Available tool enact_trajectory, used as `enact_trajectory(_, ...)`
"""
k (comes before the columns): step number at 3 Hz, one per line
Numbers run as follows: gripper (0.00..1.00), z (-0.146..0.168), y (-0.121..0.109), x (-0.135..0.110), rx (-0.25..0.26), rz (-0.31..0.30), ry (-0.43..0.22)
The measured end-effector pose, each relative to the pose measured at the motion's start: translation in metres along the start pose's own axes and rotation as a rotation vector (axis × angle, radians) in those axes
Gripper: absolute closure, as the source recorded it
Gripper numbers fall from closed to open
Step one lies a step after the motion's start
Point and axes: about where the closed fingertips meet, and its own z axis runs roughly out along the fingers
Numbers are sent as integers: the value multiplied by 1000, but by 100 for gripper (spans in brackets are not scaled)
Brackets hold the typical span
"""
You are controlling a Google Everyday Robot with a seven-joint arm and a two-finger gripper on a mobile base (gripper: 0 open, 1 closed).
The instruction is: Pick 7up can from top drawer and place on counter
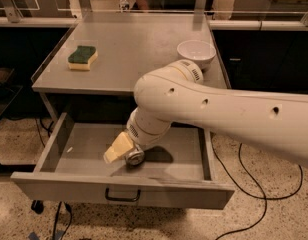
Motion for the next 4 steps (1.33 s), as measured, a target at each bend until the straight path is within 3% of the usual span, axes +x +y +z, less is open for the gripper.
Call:
enact_trajectory(1, 0, 20, -9, 6, 14, 70, -1)
enact_trajectory(2, 0, 22, -10, 7, 17, 86, -3)
enact_trajectory(3, 0, 48, 0, 5, -54, 88, 25)
enact_trajectory(4, 0, 72, 4, -6, -72, 83, 35)
